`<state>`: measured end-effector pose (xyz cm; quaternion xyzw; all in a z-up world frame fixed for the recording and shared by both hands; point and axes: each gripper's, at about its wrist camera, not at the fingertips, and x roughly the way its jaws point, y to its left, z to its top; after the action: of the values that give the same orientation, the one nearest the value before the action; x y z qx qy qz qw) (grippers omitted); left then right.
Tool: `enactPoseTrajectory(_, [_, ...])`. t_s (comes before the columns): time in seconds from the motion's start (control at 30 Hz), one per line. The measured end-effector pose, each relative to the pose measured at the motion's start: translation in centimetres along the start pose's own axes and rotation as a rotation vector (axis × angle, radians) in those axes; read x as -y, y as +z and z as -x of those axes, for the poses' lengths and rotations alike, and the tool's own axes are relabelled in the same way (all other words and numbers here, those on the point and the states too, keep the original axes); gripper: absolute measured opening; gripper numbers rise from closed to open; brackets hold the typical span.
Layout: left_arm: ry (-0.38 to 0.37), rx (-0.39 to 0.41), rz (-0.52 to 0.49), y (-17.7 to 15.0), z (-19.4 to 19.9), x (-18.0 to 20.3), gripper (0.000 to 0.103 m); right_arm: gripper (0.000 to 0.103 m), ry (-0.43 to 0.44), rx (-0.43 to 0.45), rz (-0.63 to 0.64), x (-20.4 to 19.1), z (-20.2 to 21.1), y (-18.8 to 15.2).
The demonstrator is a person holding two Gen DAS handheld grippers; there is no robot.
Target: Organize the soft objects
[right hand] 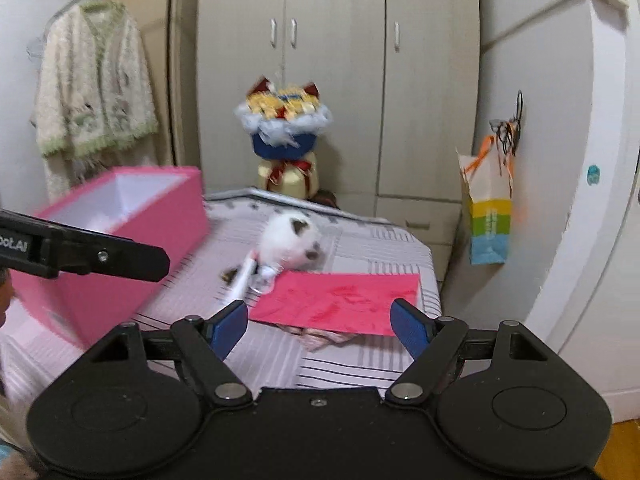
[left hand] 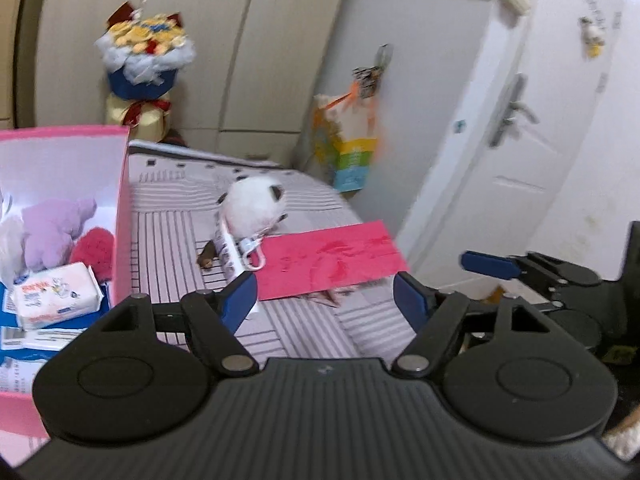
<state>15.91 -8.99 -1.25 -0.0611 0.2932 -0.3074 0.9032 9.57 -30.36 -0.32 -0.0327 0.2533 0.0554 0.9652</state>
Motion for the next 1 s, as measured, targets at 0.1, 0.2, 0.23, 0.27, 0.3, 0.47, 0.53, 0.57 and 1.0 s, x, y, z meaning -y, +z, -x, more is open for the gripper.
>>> enactPoseTrajectory(0.1, [0.021,-0.013,0.026,-0.3,-3.4,-0.6,0.071,0.08,-0.05,-0.009,-0.008,1.2,-2.4,-0.4])
enactPoseTrajectory(0.2, [0.007,-0.051,0.075,-0.3,-6.5,-1.3,0.07,0.074,-0.07,-0.016,-0.028,2.6,-4.4,-0.5])
enactPoseTrajectory(0.23, [0.001,-0.053,0.096,-0.4,-7.3,-1.5,0.07,0.071,-0.069,-0.018,-0.035,3.0,-4.8,-0.5])
enactPoseTrajectory(0.27, [0.006,-0.049,0.112,-0.4,-8.0,-1.6,0.07,0.067,-0.069,-0.024,-0.046,3.4,-5.4,-0.5])
enactPoseTrajectory(0.3, [0.014,-0.047,0.114,-0.5,-8.6,-1.6,0.069,0.065,-0.07,-0.029,-0.056,3.7,-5.9,-0.5])
enactPoseTrajectory(0.47, [0.016,-0.058,0.136,-0.4,-11.3,-1.8,0.065,0.062,-0.064,-0.027,-0.084,4.9,-7.9,-0.6])
enactPoseTrajectory(0.53, [0.039,-0.066,0.134,-0.5,-12.1,-1.8,0.064,0.062,-0.064,-0.026,-0.095,5.2,-8.6,-0.7])
enactPoseTrajectory(0.57, [0.048,-0.064,0.131,-0.5,-12.3,-1.8,0.064,0.062,-0.065,-0.029,-0.102,5.4,-8.9,-0.7])
enactPoseTrajectory(1.0, [0.078,-0.123,0.132,-0.2,-14.5,-2.5,0.068,0.062,0.018,-0.087,-0.26,7.3,-11.5,-1.6])
